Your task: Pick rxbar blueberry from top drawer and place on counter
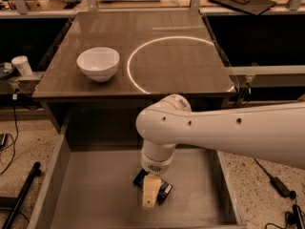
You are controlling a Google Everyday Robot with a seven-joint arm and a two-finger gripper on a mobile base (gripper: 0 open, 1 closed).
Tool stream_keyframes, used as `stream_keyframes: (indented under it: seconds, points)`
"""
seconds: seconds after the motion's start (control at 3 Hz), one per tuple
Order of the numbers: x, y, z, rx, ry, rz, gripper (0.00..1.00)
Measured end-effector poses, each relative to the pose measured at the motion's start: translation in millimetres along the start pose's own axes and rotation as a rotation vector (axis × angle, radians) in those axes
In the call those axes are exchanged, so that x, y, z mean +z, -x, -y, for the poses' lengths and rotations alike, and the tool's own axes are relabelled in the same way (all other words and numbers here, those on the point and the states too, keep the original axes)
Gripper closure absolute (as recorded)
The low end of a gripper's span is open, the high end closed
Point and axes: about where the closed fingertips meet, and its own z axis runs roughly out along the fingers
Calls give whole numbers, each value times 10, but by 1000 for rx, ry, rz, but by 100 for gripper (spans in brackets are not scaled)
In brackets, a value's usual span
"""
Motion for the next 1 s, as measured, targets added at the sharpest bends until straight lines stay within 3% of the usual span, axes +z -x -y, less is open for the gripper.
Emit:
stream_keyframes:
  seconds: [0.33, 1.0]
  points:
    - [0, 0, 0, 0, 0, 0, 0]
    - [91, -69, 42, 14, -86, -49, 0]
